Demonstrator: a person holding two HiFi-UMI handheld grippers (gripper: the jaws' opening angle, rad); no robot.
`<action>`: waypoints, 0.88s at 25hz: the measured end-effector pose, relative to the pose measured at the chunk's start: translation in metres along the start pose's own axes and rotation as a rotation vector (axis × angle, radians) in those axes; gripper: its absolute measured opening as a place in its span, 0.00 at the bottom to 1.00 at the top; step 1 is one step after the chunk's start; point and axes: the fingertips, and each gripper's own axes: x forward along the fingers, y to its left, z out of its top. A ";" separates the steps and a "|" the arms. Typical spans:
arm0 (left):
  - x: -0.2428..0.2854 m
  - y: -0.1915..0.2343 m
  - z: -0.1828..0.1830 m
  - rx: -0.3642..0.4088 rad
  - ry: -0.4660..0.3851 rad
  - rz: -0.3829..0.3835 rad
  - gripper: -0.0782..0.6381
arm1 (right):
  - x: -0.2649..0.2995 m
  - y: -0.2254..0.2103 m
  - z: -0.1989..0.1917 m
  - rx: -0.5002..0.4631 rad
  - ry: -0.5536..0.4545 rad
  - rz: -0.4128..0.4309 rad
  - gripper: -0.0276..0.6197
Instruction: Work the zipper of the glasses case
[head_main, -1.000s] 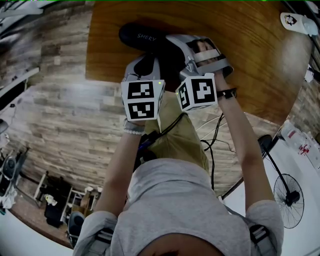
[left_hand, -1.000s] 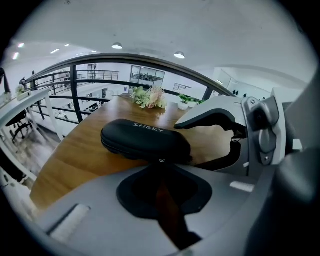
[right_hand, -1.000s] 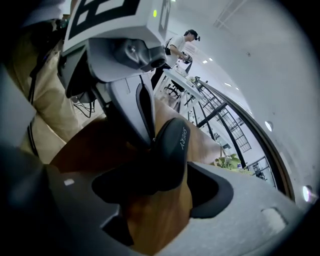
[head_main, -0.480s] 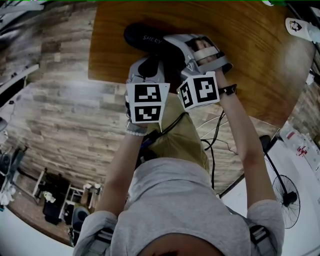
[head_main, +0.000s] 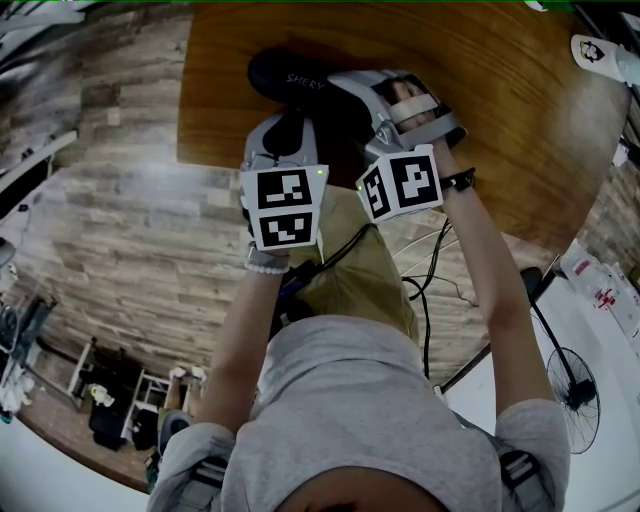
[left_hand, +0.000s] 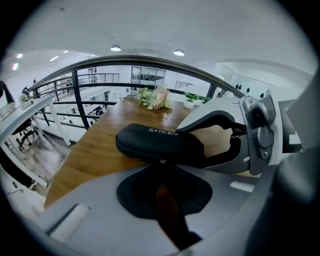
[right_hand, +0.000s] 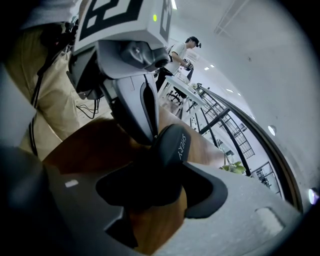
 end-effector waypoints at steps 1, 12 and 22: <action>-0.001 0.007 0.000 -0.005 -0.003 0.019 0.18 | 0.000 0.000 0.000 -0.001 -0.001 0.001 0.45; 0.000 0.074 0.013 -0.013 -0.032 0.104 0.14 | -0.001 0.001 0.000 -0.008 -0.001 0.001 0.45; -0.007 0.069 0.007 0.067 -0.031 0.059 0.15 | 0.004 -0.002 -0.003 0.035 0.010 0.007 0.48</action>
